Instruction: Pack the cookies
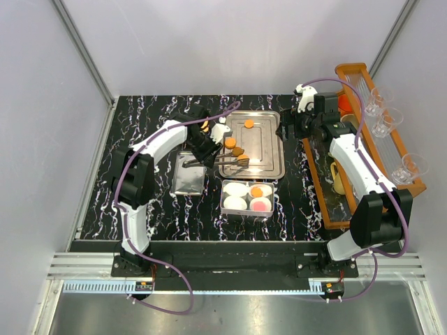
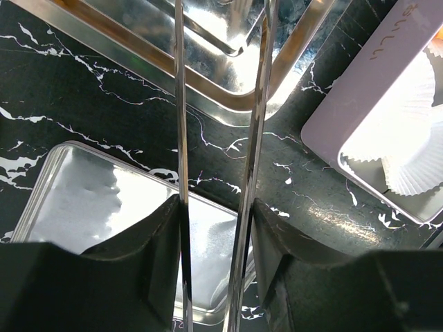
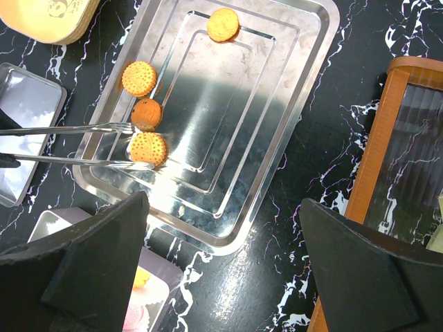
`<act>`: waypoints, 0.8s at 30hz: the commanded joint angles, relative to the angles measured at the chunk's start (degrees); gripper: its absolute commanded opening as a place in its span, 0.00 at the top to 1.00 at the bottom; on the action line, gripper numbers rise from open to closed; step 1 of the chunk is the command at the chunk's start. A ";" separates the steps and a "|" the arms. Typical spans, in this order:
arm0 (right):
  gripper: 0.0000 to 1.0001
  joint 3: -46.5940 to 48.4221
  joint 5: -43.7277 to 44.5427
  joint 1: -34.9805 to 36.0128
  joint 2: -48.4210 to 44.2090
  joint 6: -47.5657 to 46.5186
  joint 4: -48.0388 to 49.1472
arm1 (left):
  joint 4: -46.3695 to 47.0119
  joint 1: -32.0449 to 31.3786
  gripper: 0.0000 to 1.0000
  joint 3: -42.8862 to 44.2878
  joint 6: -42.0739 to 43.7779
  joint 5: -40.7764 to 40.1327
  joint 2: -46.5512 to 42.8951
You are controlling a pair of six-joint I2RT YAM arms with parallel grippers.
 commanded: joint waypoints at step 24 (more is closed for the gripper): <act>0.00 0.94 -1.30 -0.23 0.32 0.67 1.09 | -4.16 -0.42 1.00 5.01 -0.37 4.76 -9.18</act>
